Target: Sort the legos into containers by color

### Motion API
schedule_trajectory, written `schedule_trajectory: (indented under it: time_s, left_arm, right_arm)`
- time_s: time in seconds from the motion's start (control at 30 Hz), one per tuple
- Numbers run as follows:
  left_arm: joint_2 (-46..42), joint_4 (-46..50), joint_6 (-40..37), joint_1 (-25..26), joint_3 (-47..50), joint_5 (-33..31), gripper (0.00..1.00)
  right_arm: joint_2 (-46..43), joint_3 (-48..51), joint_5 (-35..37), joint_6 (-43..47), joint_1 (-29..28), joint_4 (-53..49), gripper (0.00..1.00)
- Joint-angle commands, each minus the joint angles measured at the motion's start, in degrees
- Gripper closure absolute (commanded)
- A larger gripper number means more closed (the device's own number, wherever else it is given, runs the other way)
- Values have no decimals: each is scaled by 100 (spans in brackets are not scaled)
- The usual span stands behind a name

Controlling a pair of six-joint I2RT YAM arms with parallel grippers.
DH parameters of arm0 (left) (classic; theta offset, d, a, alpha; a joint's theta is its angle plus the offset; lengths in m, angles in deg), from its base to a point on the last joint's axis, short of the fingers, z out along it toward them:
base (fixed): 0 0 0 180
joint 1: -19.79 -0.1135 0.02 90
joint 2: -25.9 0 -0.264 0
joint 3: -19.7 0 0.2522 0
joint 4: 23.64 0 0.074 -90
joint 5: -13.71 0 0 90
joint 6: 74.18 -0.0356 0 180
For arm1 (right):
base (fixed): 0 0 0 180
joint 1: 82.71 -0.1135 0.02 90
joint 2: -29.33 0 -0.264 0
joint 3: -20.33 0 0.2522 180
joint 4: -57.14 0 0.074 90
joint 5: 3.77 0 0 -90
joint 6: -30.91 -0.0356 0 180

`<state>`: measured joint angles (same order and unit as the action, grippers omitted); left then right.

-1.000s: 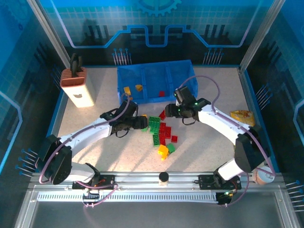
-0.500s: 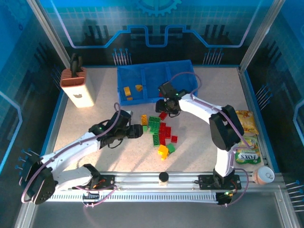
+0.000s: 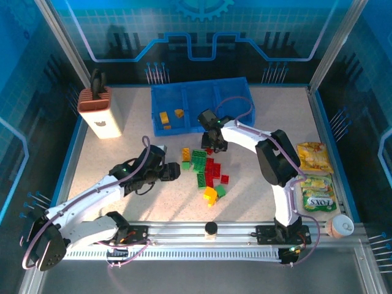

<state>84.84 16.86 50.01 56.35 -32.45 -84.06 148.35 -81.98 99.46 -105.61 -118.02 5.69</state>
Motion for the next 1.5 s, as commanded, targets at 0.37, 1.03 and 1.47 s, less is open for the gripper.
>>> schedule_trajectory:
  time_s: [0.37,1.03,1.47]
  left_arm:
    - [-115,68,-57,33,140,-173,28]
    - [-354,179,-98,37,104,-172,28]
    - [-735,280,-44,57,141,-173,28]
  right_arm:
    - [-22,333,52,-200,-68,20,65]
    - [786,-3315,241,947,268,-1464,83]
    - [1975,-4961,-19,1299,513,-1620,73]
